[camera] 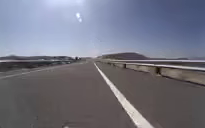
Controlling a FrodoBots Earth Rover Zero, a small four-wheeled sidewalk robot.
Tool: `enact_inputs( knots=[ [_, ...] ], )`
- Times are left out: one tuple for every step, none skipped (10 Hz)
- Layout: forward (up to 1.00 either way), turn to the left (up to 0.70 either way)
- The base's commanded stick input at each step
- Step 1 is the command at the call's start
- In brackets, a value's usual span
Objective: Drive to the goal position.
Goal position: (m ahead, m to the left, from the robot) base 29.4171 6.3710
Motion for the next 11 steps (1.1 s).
enact_inputs(
  knots=[
    [1.0,0.0],
    [1.0,0.0],
    [1.0,0.0],
    [1.0,0.0],
    [1.0,0.0],
    [1.0,0.0],
    [1.0,0.0],
    [1.0,0.0],
    [1.0,0.0],
    [1.0,0.0],
    [1.0,0.0]
  ],
)
